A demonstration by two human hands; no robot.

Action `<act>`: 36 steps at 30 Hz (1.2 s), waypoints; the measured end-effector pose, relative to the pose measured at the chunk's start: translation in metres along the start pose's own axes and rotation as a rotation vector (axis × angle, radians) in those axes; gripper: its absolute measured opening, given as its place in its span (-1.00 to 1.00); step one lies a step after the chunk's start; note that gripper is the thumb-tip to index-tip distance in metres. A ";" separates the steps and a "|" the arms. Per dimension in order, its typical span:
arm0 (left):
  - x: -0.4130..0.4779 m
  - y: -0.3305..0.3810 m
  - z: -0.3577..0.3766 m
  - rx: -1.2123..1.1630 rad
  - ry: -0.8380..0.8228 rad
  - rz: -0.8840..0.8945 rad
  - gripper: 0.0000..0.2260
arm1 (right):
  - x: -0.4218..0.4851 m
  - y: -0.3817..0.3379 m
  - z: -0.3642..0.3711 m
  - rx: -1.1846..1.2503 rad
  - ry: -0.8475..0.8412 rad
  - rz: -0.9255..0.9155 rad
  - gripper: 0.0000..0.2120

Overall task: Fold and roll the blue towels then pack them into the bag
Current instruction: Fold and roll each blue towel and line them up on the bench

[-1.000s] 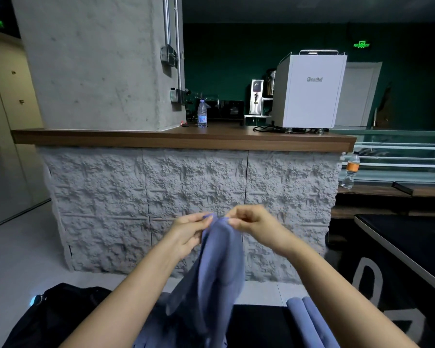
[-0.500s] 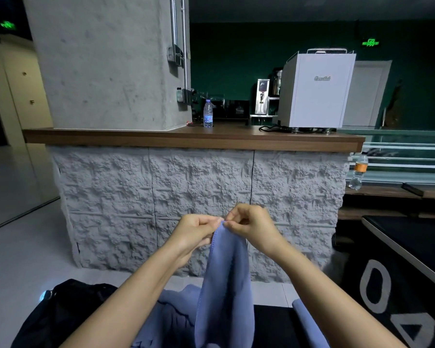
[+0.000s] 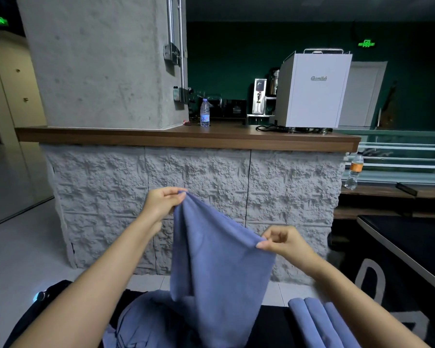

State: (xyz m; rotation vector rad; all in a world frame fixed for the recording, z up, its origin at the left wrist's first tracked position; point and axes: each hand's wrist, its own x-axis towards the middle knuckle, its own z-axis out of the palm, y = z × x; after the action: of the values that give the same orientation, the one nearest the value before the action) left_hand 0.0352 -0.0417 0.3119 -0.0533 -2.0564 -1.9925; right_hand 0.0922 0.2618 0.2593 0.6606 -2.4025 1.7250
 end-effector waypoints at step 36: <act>-0.015 0.013 0.018 0.144 -0.420 0.161 -0.87 | 0.048 -0.033 0.101 0.107 0.103 -0.207 -0.92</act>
State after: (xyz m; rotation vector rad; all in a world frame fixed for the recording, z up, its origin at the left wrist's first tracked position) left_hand 0.0496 -0.0207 0.3207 -0.6370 -2.3483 -1.8489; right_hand 0.0790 0.1464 0.2693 0.7825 -2.1050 1.7634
